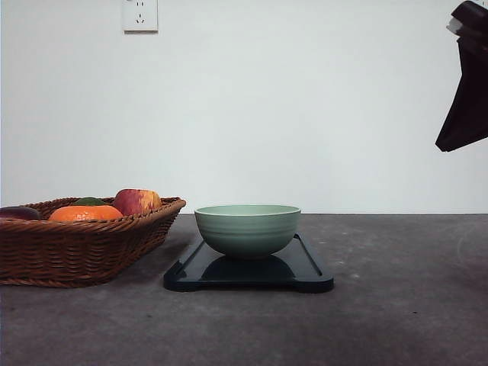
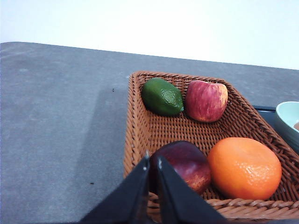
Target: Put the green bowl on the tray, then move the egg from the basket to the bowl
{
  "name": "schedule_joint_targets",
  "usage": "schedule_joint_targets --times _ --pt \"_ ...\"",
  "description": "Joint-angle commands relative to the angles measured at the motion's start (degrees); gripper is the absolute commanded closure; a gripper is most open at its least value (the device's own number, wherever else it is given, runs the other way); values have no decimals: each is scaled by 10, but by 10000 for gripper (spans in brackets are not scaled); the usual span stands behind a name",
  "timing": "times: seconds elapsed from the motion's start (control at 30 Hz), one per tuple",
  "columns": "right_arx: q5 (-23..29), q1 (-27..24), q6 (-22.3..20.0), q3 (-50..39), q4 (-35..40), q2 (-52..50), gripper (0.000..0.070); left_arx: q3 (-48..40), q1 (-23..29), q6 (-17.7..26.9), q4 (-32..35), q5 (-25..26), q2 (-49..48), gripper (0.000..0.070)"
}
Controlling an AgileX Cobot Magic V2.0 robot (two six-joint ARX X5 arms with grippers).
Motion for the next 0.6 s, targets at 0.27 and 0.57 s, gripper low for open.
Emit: schedule_joint_targets --times 0.27,0.57 --pt "0 4 2 4 6 4 684 -11 -1 7 8 0 -1 681" --pt "23 -8 -74 -25 79 -35 683 -11 -1 7 8 0 -1 681"
